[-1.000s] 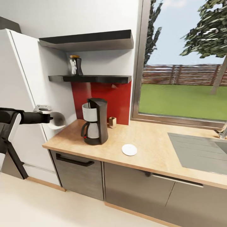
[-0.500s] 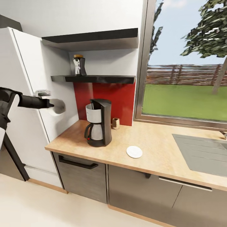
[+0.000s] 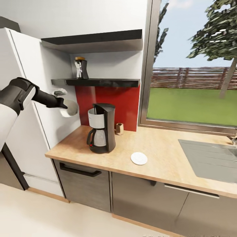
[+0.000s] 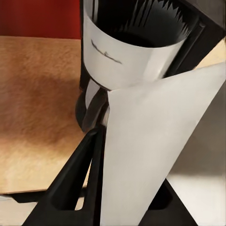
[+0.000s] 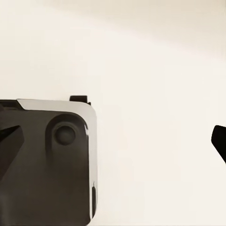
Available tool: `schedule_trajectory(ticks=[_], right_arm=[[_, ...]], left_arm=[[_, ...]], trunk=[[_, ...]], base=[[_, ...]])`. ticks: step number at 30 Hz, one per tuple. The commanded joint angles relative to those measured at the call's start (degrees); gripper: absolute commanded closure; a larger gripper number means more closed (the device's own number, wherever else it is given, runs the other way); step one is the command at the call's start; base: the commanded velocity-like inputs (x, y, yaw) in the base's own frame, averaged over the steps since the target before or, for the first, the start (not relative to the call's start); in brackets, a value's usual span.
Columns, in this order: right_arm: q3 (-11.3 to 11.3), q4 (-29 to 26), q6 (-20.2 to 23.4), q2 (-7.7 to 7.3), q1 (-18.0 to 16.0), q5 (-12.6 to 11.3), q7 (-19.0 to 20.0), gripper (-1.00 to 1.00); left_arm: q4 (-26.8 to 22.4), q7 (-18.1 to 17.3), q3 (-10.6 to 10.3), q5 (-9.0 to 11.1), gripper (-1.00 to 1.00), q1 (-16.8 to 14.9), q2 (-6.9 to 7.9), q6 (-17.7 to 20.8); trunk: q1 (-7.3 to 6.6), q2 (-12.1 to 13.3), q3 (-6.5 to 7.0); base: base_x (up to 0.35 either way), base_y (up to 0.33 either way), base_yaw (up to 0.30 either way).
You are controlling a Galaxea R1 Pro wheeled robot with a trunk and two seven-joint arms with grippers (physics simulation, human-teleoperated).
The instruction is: Set up a coffee station on the kitchen countertop: keep the coffee maker on the countertop, move the bottle of coffee from the kitchen shelf to the counter next to the coffee maker, place a paper coffee filter on top of the coffee maker, put the saucer next to the coffee maker with the coffee cup on the saucer, and place the electric kettle next to the coffee maker.
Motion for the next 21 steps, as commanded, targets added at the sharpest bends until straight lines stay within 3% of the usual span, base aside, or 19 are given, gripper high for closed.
schedule_trajectory(ticks=[1, 7, 15, 21], right_arm=[[0.0, 0.0, -0.1, -0.02, 0.0, 0.0, 0.0, -1.0], [0.0, 0.0, -0.1, -0.06, 0.0, 0.0, 0.0, -1.0], [0.0, 0.0, -0.1, -0.06, 0.0, 0.0, 0.0, -1.0], [0.0, 0.0, -0.1, 0.0, 0.0, 0.0, -0.1, -1.0]], left_arm=[[0.1, -0.5, -0.9, 0.1, 1.0, -0.1, 0.06, 0.2], [0.3, -3.9, -3.2, 0.1, 1.0, 0.3, 0.41, 0.2], [1.5, -6.0, -3.5, 0.1, 1.0, 0.4, 0.56, 0.2], [8.1, -6.1, -3.4, 0.1, 1.0, -0.4, 0.69, 0.1]], trunk=[[0.03, -0.1, -0.12], [0.03, -0.1, -0.12], [0.03, -0.1, -0.12], [0.03, -0.1, -0.12]], base=[[0.0, 0.0, -0.221], [0.0, 0.0, -0.255], [0.0, 0.0, -0.267], [0.0, 0.0, -0.162]])
